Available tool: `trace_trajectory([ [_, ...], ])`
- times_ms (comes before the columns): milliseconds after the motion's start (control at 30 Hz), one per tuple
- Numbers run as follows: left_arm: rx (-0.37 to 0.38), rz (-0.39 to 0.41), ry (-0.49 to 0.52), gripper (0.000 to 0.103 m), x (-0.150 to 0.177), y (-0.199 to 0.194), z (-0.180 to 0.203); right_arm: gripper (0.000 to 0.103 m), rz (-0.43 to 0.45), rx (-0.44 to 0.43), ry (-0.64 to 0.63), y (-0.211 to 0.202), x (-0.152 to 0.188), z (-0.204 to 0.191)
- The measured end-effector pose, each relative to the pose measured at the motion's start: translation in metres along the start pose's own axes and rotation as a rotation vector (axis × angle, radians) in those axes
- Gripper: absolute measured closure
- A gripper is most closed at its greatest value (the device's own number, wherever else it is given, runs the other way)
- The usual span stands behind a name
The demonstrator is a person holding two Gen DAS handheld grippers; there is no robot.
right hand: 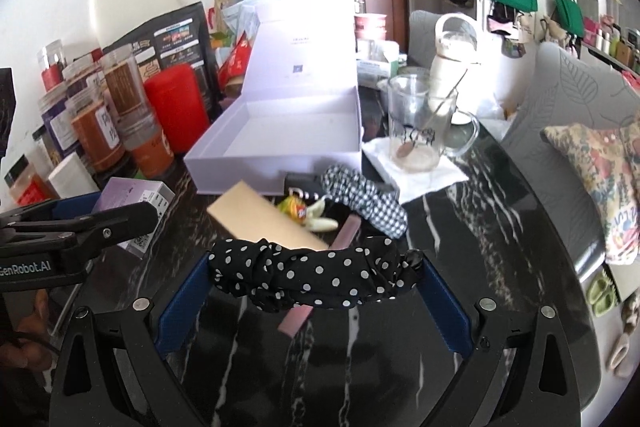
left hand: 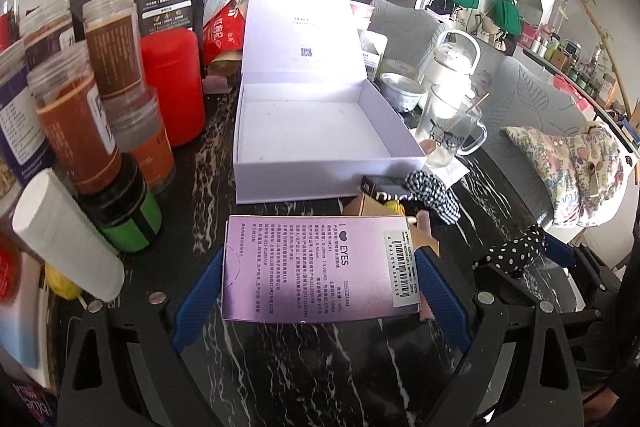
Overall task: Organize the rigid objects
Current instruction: 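Carry the card box with the left gripper while the right gripper carries the scrunchie over the white box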
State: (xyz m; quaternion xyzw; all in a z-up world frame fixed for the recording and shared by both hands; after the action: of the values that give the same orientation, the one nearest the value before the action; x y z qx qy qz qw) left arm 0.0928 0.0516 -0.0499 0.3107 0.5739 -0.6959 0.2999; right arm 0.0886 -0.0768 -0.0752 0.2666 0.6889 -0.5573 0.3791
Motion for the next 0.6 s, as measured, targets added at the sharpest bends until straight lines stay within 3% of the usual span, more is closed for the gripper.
trace_trajectory([
  [600,-0.01,0.025,0.033,0.009,-0.043,0.038,0.004,0.004,0.042,-0.037,-0.045,0.028,-0.042,0.005],
])
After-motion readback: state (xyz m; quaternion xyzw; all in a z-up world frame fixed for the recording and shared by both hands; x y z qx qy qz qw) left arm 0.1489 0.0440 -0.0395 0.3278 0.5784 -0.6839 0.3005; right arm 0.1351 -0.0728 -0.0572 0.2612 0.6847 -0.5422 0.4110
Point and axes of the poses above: each gripper's, at about its wrist camera, not at the fingertips, and y roughly the way its jaws point, z to its right, x to its underside, the point moved 6 cm from there along y, roughly the way its jaws point, and after that the axes turned 8 degrees about z, right-handed, at the moved point
